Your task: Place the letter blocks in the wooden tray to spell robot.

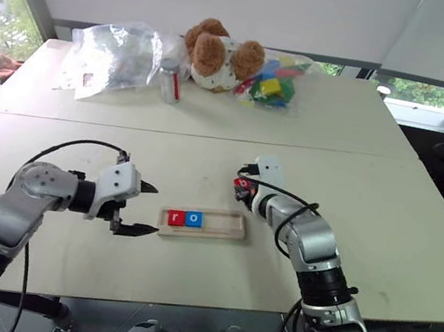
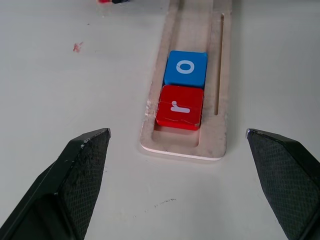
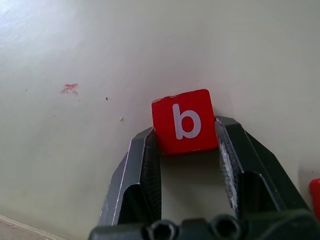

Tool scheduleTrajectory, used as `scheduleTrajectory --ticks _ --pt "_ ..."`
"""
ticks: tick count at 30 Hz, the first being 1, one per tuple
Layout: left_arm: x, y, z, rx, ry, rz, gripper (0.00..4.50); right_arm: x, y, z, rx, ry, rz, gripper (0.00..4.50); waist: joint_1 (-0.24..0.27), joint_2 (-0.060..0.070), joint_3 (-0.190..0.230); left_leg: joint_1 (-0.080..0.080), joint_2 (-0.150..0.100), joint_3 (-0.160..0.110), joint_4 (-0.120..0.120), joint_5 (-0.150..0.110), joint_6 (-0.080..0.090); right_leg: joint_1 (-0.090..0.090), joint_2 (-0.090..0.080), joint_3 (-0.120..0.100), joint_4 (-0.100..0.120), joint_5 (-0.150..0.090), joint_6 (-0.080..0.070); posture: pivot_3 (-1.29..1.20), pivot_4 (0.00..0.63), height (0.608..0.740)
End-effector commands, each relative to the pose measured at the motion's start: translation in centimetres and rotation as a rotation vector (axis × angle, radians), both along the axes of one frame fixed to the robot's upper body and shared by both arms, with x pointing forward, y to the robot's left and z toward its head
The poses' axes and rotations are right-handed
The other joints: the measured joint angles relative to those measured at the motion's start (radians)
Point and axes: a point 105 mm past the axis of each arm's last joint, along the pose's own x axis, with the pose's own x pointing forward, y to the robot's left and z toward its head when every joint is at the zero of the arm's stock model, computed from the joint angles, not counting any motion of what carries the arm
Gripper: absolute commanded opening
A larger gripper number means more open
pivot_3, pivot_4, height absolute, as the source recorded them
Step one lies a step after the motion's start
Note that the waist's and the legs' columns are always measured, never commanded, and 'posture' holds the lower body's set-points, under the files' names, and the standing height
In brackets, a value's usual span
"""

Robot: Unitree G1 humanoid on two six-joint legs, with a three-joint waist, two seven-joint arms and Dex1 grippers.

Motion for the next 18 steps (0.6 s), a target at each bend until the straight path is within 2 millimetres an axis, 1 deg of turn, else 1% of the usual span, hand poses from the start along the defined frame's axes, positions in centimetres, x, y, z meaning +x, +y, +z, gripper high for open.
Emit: scheduleTrajectory --ticks 1,2,4,5,7,8,10,14,18 --pt "-0.3 -1.2 1.3 -0.044 -0.019 -0.049 4.5 -1.9 -1.5 3.8 -0.039 -0.154 0.004 1.12 0.011 0.0 0.0 -0.001 0.0 -0.001 0.0 0.0 0.0 0.0 0.0 0.0 0.0 0.0 0.0 0.0 0.15 0.74" --pt "-0.3 -1.4 1.3 -0.044 -0.02 -0.061 4.5 -2.8 -2.1 4.0 -0.039 -0.155 -0.016 1.12 0.017 0.0 0.0 -0.003 0.0 -0.001 0.0 0.0 0.0 -0.002 0.0 0.0 0.0 0.0 0.0 0.0 0.15 0.74" --pt "-0.2 -1.7 1.4 -0.037 -0.032 -0.077 4.5 -4.4 -4.3 3.9 -0.037 -0.132 -0.134 1.12 0.026 0.0 0.0 -0.005 0.0 -0.001 0.0 0.0 0.0 -0.003 0.0 0.0 -0.001 0.0 0.0 0.0 0.15 0.74" --pt "0.0 -1.8 1.4 -0.034 -0.038 -0.081 4.5 -5.3 -5.4 3.7 -0.01 -0.099 -0.223 1.12 0.029 0.0 0.0 -0.005 0.0 -0.002 0.0 0.0 0.0 -0.004 0.0 0.0 -0.001 0.0 0.0 0.0 0.15 0.74" --pt "0.1 -2.1 1.4 -0.037 -0.028 -0.1 4.5 -7.5 -6.5 3.1 0.086 -0.017 -0.358 1.12 0.03 0.0 0.0 -0.006 0.0 -0.002 0.0 0.0 0.0 -0.004 0.0 0.0 -0.001 0.0 0.0 0.0 0.15 0.74" --pt "0.1 -2.2 1.4 -0.038 -0.021 -0.109 4.5 -8.5 -6.7 2.9 0.121 0.015 -0.394 1.12 0.03 0.0 0.0 -0.007 0.0 -0.002 0.0 0.0 0.0 -0.004 0.0 0.0 -0.001 0.0 0.0 0.0 0.15 0.74" --pt "0.3 -2.4 1.3 -0.036 -0.013 -0.125 4.5 -9.4 -6.6 2.3 0.164 0.057 -0.419 1.12 0.028 0.0 0.0 -0.007 -0.001 -0.002 0.001 0.0 0.0 -0.004 0.0 0.0 -0.001 0.0 0.0 0.0 0.15 0.74" --pt "0.9 -2.6 1.2 -0.027 -0.009 -0.152 4.5 -10.2 -6.7 0.6 0.237 0.133 -0.471 1.12 0.026 0.0 0.0 -0.002 -0.001 -0.001 0.001 0.0 0.0 -0.001 0.0 0.0 0.0 0.0 0.0 0.0 0.15 0.74" --pt "1.2 -2.8 1.1 -0.025 -0.01 -0.166 4.5 -10.5 -6.4 -0.8 0.285 0.202 -0.512 1.12 0.025 0.001 0.0 -0.002 -0.001 -0.001 0.0 0.0 0.0 -0.001 0.001 0.0 0.0 0.0 0.0 0.0 0.15 0.74"
